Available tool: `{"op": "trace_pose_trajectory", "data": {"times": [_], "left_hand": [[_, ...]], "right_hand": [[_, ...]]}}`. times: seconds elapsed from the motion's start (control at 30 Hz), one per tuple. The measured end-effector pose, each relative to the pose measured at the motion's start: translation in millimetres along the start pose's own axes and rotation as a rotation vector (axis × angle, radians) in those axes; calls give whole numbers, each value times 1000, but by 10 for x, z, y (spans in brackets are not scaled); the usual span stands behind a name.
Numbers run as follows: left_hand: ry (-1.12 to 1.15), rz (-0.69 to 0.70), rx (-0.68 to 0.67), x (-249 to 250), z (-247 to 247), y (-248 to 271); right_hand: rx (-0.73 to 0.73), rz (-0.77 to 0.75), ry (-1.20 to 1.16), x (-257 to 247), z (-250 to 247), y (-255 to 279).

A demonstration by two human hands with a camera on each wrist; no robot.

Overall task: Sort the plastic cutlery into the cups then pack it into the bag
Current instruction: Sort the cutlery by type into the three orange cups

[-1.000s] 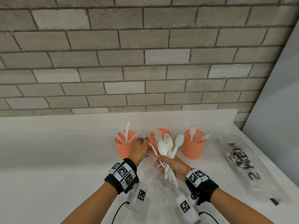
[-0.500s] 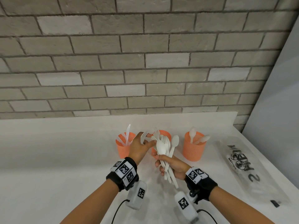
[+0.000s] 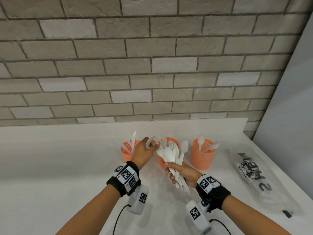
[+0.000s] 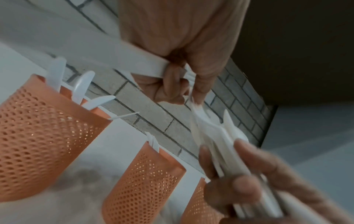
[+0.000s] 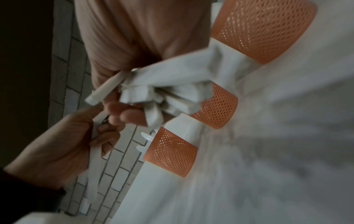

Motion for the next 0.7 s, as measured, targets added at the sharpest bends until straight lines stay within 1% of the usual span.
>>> {"op": "trace_pose_trajectory", "data": {"times": [0.07, 0.13, 0.23, 0.3, 0.37, 0.43, 0.53, 0.63, 0.7], "left_hand": [[84, -76, 100, 10, -51, -28], [180, -180, 174, -5, -75, -22], [432, -328, 184, -11, -4, 58], [522, -385, 153, -20, 94, 136], [572, -409, 128, -31, 189, 194], [606, -440, 154, -36, 235, 209], [558, -444, 246, -23, 201, 175], [474, -398, 352, 27, 100, 116], [481, -371, 434, 57, 34, 79]], "right_hand": [[65, -51, 11, 4, -40, -13], [84, -91, -5, 1, -54, -20], [81, -118, -42, -8, -32, -39], [70, -125, -55, -12, -8, -65], [57, -123, -51, -9, 16, -87], [50, -121, -22, 7, 33, -97], [56, -140, 43, 38, 52, -88], [114, -167, 103, 52, 52, -95], [165, -176, 103, 70, 29, -111]]}}
Point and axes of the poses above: each hand's wrist, its own y-axis away from the middle knuckle, its own z-axis out of the palm, x = y × z, the point moved 2 cm from there along -y, towards the middle knuckle, and after that the axes turned 15 degrees about z, right-handed, at the moved point
